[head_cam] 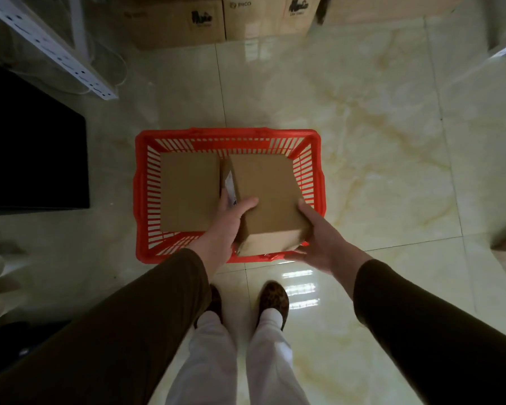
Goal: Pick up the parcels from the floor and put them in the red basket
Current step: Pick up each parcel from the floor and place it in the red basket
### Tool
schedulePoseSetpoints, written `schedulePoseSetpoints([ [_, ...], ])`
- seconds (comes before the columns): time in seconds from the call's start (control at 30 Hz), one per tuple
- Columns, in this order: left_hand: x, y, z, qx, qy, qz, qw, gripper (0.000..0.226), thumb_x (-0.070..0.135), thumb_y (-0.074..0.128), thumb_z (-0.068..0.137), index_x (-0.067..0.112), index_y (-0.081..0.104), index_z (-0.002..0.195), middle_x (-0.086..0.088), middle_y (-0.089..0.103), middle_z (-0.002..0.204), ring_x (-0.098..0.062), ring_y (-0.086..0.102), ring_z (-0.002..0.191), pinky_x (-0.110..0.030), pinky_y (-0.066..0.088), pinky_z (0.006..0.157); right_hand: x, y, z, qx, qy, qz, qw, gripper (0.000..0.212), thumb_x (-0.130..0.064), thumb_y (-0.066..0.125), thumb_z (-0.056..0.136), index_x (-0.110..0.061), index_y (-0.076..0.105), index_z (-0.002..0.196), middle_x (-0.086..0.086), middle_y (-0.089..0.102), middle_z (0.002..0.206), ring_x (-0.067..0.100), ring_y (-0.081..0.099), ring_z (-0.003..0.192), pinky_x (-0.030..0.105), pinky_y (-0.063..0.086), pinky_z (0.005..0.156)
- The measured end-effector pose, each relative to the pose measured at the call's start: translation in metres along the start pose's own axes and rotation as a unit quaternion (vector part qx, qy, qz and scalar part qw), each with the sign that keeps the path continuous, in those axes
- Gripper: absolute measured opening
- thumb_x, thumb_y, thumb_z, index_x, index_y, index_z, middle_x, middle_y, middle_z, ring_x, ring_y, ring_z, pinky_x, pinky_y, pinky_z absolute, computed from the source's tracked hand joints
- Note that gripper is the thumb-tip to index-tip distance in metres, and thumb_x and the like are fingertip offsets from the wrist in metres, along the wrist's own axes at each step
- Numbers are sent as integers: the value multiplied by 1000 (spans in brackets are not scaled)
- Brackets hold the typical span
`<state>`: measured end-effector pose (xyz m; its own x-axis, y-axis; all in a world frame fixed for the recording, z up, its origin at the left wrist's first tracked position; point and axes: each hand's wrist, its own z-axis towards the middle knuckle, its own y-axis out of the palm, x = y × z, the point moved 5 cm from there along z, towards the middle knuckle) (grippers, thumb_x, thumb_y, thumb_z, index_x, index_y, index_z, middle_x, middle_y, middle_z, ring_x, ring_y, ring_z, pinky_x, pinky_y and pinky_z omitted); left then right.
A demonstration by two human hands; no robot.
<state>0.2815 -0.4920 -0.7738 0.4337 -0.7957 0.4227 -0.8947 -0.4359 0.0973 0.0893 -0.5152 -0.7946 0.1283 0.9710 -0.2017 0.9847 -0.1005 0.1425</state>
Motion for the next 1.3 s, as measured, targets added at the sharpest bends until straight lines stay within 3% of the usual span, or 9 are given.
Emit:
schedulePoseSetpoints([
  [0.2, -4, -13, 25, 16, 37, 96, 995, 57, 37, 56, 100, 38, 34, 153, 7, 56, 131, -18, 55, 119, -41, 44, 106, 12, 14, 28, 21, -24, -12, 999, 67, -47, 81, 80, -20, 54, 136, 7, 65, 131, 32, 60, 119, 57, 50, 102],
  [0.37, -4, -30, 36, 20, 86, 205, 975, 54, 26, 53, 103, 34, 35, 154, 13, 50, 126, -9, 49, 113, -28, 41, 96, 12, 27, 45, 4, -58, -30, 998, 49, -37, 69, 94, -18, 54, 136, 5, 64, 131, 24, 63, 115, 43, 55, 94],
  [0.5, -8, -42, 51, 61, 75, 246, 964, 60, 24, 59, 100, 38, 34, 153, 8, 52, 138, -15, 54, 120, -35, 46, 100, 11, 34, 62, 22, -81, -63, 995, 61, -33, 68, 96, -15, 46, 149, 7, 61, 138, 25, 63, 118, 48, 53, 103],
  [0.6, -12, -49, 59, 85, 82, 288, 950, 73, 19, 64, 96, 41, 28, 155, 2, 47, 149, -22, 53, 130, -46, 49, 106, 11, 38, 68, 50, -89, -98, 990, 58, -29, 65, 98, -15, 46, 151, 8, 59, 144, 31, 59, 127, 52, 50, 107],
  [0.73, -13, -58, 62, 103, 88, 329, 935, 83, 12, 65, 94, 41, 19, 157, -1, 46, 148, -24, 54, 128, -47, 52, 103, 10, 44, 70, 87, -103, -148, 980, 50, -15, 61, 100, -15, 50, 149, 11, 57, 145, 37, 56, 132, 53, 53, 103],
  [0.93, -17, -59, 60, 124, 123, 412, 894, 88, 19, 62, 96, 51, 5, 155, -2, 41, 152, -24, 53, 130, -41, 52, 101, 11, 48, 73, 155, -138, -233, 950, 34, -8, 65, 97, -18, 57, 128, 8, 64, 128, 19, 67, 83, 49, 63, 85],
  [1.07, -21, -63, 54, 110, 102, 443, 884, 81, 21, 61, 98, 42, 11, 159, -6, 39, 153, -23, 51, 130, -34, 52, 89, 17, 52, 60, 118, -119, -230, 959, 46, -8, 58, 101, -19, 51, 145, 2, 64, 123, 30, 73, 98, 42, 62, 87],
  [1.2, -17, -59, 33, 90, 96, 444, 887, 83, 23, 63, 97, 39, 10, 159, -3, 43, 152, -15, 55, 120, -21, 47, 68, 13, 44, 27, 123, -118, -219, 961, 48, -17, 59, 102, -24, 47, 149, -10, 57, 95, 18, 71, 81, 30, 60, 70],
  [1.3, -6, -44, 8, 85, 103, 453, 881, 88, 25, 67, 95, 37, 9, 159, -4, 40, 155, -20, 57, 123, -32, 57, 77, 6, 25, -1, 137, -145, -195, 960, 45, -21, 60, 100, -22, 49, 144, -4, 63, 102, 22, 73, 84, 35, 62, 71],
])
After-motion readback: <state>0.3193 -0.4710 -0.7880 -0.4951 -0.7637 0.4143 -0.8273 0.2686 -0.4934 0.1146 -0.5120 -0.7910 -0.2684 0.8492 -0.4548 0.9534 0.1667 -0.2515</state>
